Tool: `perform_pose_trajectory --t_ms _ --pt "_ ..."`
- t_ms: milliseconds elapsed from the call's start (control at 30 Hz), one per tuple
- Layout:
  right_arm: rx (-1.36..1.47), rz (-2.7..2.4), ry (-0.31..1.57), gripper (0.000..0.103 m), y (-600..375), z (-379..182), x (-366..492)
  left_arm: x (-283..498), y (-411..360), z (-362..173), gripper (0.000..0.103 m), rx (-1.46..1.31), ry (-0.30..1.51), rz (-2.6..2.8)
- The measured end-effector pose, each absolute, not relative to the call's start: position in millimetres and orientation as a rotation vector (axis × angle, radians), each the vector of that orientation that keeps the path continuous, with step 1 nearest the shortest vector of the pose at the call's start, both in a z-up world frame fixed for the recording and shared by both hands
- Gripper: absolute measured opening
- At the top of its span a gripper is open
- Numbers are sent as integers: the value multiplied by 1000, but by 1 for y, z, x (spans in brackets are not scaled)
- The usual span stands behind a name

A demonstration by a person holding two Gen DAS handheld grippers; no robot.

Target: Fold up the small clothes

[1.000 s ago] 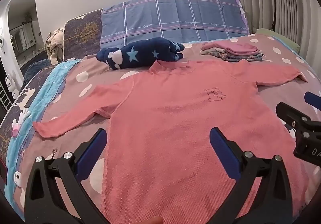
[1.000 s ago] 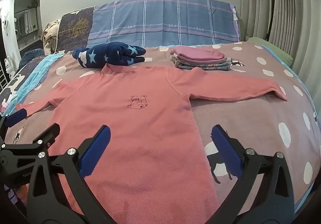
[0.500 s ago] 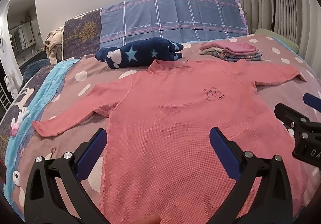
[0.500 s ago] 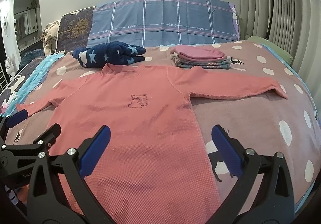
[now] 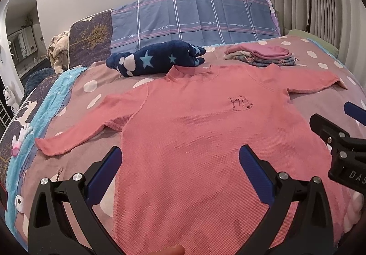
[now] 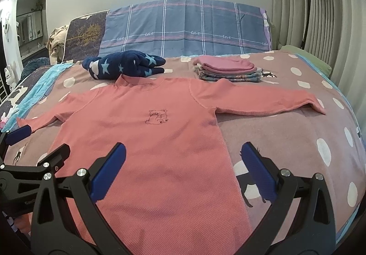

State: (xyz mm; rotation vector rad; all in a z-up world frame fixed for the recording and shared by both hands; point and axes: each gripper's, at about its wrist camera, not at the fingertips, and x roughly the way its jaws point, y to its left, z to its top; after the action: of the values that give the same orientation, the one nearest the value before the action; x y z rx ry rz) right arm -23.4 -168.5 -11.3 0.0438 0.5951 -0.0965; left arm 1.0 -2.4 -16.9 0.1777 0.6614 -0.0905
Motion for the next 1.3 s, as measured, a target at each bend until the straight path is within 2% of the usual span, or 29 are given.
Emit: perform_pose_trajectory --t_ms 1300 --pt "46 -76 631 101 -164 -17 -18 7 4 -25 102 173 696 -90"
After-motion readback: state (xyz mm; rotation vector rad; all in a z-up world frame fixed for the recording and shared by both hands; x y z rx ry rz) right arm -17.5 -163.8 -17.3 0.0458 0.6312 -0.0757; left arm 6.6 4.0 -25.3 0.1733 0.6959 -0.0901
